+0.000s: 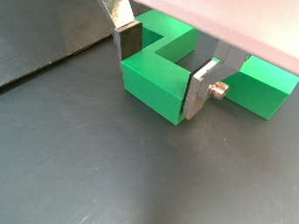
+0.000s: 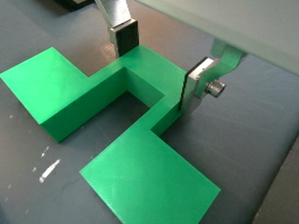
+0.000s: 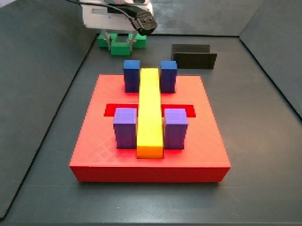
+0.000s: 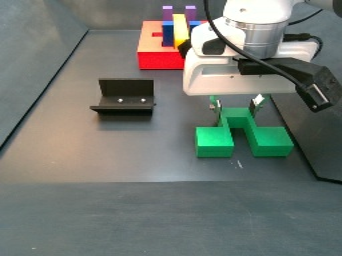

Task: Pick up the green object. Move up. Place the green object on the fixture. Regrasp the green object. Move to above the board. Insert the green object.
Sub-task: Pick up the green object, then move up, then place the green object on the fixture.

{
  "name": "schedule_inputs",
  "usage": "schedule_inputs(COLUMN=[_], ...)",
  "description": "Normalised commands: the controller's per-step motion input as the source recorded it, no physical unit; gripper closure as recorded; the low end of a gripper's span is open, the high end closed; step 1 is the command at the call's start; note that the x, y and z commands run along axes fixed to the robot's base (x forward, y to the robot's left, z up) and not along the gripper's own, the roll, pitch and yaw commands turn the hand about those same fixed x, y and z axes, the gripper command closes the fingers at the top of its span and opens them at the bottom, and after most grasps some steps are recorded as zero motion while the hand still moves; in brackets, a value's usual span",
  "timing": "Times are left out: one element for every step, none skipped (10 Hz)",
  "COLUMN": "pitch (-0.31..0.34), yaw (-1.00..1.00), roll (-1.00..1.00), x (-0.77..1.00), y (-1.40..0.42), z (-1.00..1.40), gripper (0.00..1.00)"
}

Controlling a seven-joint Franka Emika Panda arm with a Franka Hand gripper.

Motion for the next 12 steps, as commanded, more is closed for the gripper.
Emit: schedule_inputs(pitch=[0.000,0.000,0.000,0.000,0.000,0.000,0.076,0.077,0.058,0.000,-0.449,-0.469], yaw=[0.00,0.00,0.00,0.00,0.00,0.00,-0.05,-0.05,-0.03,0.00,-0.10,-0.23], roll=[0.00,0.00,0.00,0.00,0.00,0.00,-0.01,0.00,0.02,0.00,-0.37,-0.48], x=[0.00,0.00,0.00,0.00,0.00,0.00,-0.13,-0.12,-0.08,0.05,0.23,0.63], y=[0.00,0.00,0.00,0.00,0.00,0.00,-0.03,-0.02,0.00,0.00,0.00,0.00], z=[0.00,0.00,0.00,0.00,0.00,0.83,0.73,0.53,0.35,0.00,0.00,0.09], gripper=[1.00,1.00,1.00,1.00,1.00,1.00,1.00,1.00,1.00,1.00,1.00,1.00])
